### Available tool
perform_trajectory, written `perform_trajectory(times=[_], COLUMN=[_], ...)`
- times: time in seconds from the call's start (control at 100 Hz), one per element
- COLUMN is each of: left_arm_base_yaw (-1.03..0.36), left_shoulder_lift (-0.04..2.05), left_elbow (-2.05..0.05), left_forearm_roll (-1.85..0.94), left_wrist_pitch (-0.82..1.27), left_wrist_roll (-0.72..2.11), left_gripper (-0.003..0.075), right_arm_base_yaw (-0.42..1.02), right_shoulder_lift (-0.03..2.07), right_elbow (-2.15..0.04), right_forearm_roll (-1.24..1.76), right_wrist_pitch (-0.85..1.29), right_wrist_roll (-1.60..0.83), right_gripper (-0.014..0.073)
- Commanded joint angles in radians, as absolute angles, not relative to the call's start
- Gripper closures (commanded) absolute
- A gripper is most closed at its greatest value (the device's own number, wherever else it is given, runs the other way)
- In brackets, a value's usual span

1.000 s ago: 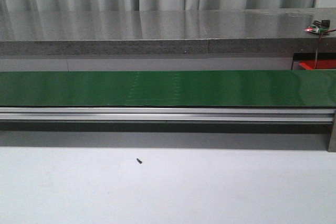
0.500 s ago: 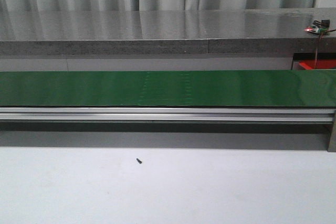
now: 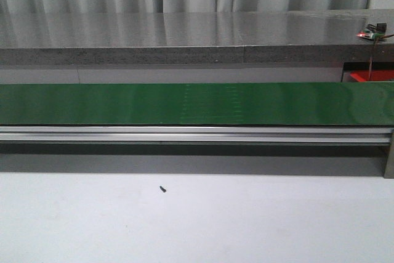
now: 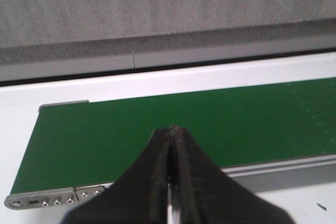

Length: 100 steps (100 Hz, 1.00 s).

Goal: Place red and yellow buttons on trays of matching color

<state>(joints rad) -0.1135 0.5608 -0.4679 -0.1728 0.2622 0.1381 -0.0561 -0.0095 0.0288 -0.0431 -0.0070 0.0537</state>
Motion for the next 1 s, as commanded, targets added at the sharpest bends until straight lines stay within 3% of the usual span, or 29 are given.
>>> perform_trajectory(times=[0.0,0.39,0.73,0.99], left_arm_base_yaw=[-0.123,-0.012,0.03,0.03], left_shoulder_lift=[0.532,0.28,-0.046,-0.036], left_elbow=[-0.461,-0.16,0.05,0.047], left_forearm_roll=[-0.147,-0.071,-0.079,-0.01], left_wrist_pitch=[0.13,-0.104,-0.104,-0.008], left_wrist_roll=[0.074,-0.012,-0.012,-0.012], left_gripper=[0.074,0.074,0.074,0.074], right_arm_base_yaw=[-0.054,-0.054,-0.054,-0.054], right_shoulder_lift=[-0.029,-0.029,-0.029,-0.029], right_elbow=[0.011,0.011,0.011,0.011], right_forearm_roll=[-0.047,-0.047,-0.047,-0.047], right_wrist_pitch=[-0.091,-0.091,-0.091,-0.09], right_wrist_roll=[0.055,0.055,0.055,0.055], right_gripper=[0.0661,0.0661,0.0661,0.0661])
